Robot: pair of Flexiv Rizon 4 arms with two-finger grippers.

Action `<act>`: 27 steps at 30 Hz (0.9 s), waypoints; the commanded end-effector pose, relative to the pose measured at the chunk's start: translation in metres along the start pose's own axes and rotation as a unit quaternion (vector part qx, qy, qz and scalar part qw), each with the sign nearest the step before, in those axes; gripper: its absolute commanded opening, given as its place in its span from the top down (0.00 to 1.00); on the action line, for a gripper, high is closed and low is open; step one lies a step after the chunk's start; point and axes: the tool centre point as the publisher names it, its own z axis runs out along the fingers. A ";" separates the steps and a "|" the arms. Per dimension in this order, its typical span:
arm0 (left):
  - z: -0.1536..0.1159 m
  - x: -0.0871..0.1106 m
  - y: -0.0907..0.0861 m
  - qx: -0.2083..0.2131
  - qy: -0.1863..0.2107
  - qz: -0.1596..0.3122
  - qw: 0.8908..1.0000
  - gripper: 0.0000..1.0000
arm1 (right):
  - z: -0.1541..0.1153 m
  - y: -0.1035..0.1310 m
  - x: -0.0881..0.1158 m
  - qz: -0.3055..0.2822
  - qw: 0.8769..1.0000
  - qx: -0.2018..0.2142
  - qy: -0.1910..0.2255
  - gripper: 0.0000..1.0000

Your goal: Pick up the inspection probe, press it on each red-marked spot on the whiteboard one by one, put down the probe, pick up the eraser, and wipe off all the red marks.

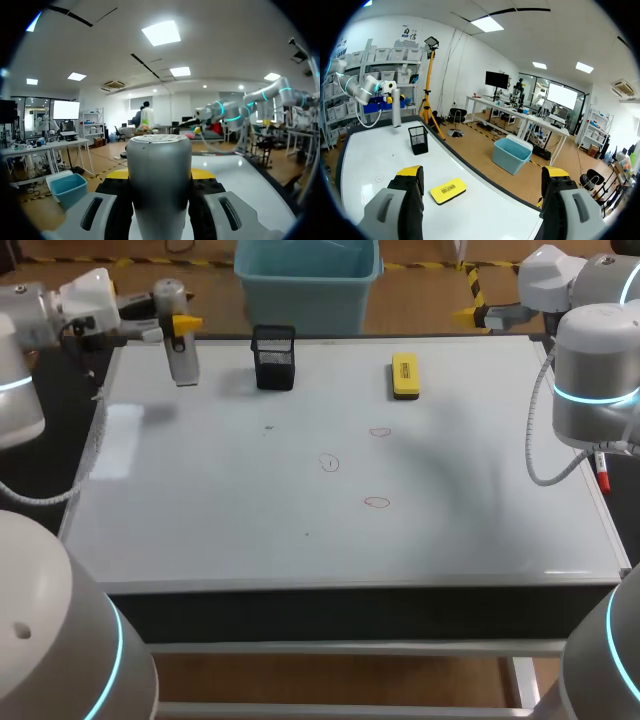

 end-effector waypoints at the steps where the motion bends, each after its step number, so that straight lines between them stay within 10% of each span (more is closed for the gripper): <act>1: 0.002 0.002 0.007 0.006 -0.012 -0.002 1.000 1.00 | 0.000 0.000 -0.001 0.000 1.000 0.000 0.001 0.00; 27: 0.000 0.002 0.010 0.002 -0.027 -0.008 1.000 1.00 | 0.000 0.000 -0.001 0.000 1.000 0.000 0.001 0.00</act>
